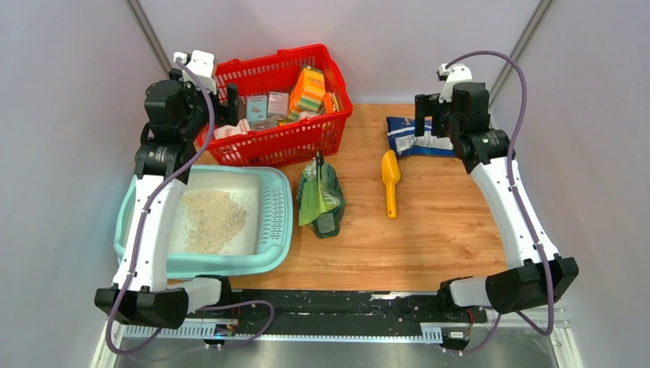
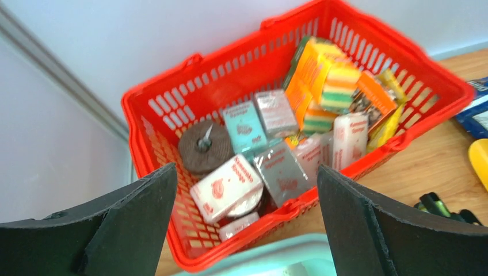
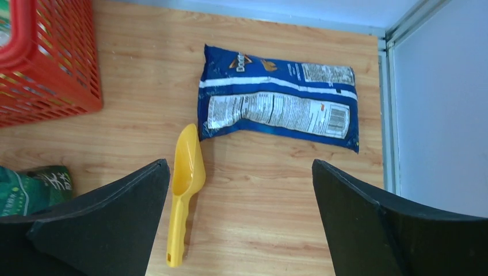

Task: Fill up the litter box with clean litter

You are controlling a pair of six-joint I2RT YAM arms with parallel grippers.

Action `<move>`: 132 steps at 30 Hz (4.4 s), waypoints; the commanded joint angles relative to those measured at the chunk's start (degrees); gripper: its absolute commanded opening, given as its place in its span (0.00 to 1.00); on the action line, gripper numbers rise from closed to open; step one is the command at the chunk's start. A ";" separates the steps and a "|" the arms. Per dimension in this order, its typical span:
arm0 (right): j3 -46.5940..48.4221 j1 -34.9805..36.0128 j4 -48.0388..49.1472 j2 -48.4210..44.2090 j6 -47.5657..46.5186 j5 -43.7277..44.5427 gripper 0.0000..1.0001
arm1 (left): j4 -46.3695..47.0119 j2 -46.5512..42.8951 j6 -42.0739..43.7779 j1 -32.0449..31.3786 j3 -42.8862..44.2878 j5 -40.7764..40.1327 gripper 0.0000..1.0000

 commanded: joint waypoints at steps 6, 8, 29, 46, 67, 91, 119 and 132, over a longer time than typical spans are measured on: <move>6.42 0.00 -4.39 -2.59 -8.51 -18.50 1.00 | -5.66 -8.38 7.46 -1.83 0.88 26.43 0.95; 5.89 0.09 -6.76 -3.55 -11.60 -23.72 1.00 | -10.69 -10.84 11.05 -4.11 -0.43 28.55 0.94; -6.50 18.01 -10.41 -4.62 -8.91 -31.66 1.00 | -41.48 -21.49 23.58 -12.73 -19.07 22.58 0.87; 7.21 10.02 -1.86 3.04 3.87 -13.02 1.00 | -21.17 6.70 -9.76 -30.74 -2.12 12.57 0.80; 3.43 6.16 0.60 -1.10 1.75 -12.75 1.00 | -28.89 22.10 -5.56 -37.87 3.68 8.24 0.23; 2.29 -0.44 -0.45 -0.48 4.48 -18.55 1.00 | -30.23 21.23 51.42 -38.58 19.17 1.57 0.00; -13.80 22.76 4.90 -6.29 -14.08 -34.13 0.96 | -7.11 5.61 20.32 -22.59 -7.72 29.36 0.62; -13.01 30.59 10.62 0.04 -12.31 -23.13 0.88 | -14.38 -4.96 -4.66 -20.73 -8.44 8.63 0.86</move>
